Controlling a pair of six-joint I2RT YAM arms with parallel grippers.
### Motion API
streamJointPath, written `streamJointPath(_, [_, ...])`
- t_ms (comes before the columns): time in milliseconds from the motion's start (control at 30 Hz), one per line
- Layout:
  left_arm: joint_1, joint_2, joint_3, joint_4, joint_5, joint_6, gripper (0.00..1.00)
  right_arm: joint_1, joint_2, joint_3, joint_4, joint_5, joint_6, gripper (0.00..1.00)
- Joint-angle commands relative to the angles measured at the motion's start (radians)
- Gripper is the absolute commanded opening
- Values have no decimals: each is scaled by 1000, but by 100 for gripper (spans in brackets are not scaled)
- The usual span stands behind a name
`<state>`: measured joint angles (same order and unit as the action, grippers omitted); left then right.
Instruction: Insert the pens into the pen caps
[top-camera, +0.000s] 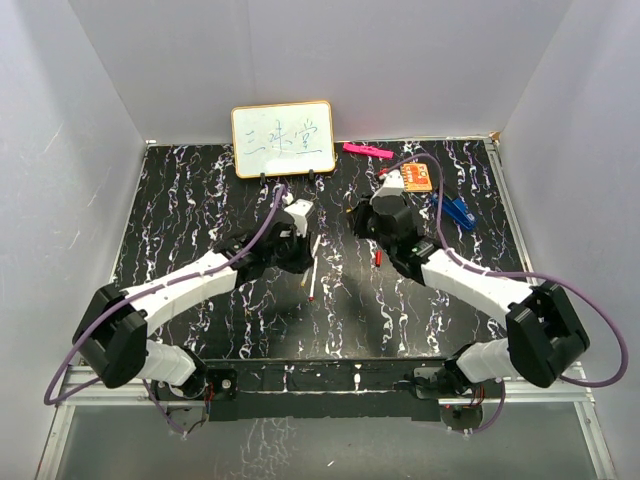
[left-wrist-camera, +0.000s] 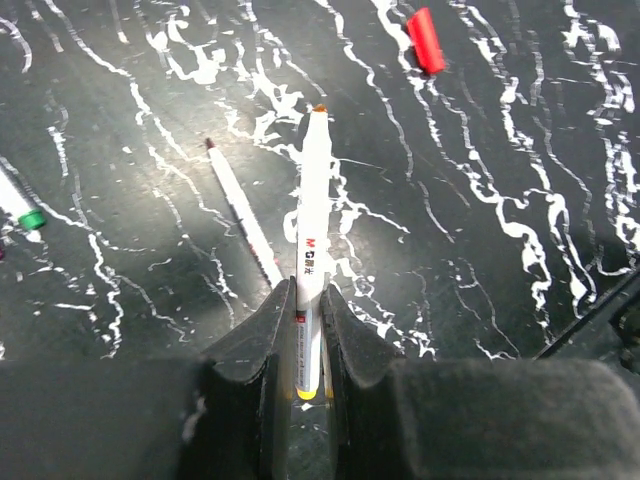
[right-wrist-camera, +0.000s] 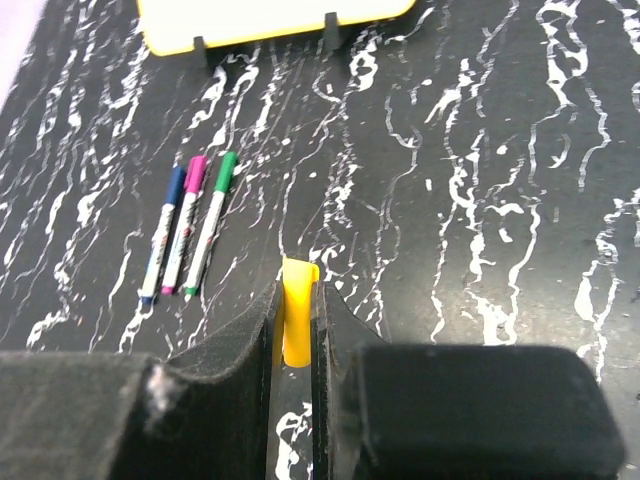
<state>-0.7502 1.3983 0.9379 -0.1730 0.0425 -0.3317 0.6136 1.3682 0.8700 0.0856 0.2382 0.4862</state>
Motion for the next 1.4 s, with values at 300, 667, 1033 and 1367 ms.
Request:
streamJointPath(300, [-1, -67, -152, 488, 270, -91, 0, 3, -169, -265, 602, -205, 22, 0])
streamJointPath(667, [-1, -69, -168, 553, 300, -137, 0, 3, -163, -328, 785, -217, 80, 0])
streamJointPath(1033, [-1, -79, -180, 575, 274, -156, 0, 3, -164, -339, 789, -208, 91, 0])
streamJointPath(1367, [-1, -99, -189, 590, 254, -162, 0, 2, -165, -344, 796, -206, 92, 0])
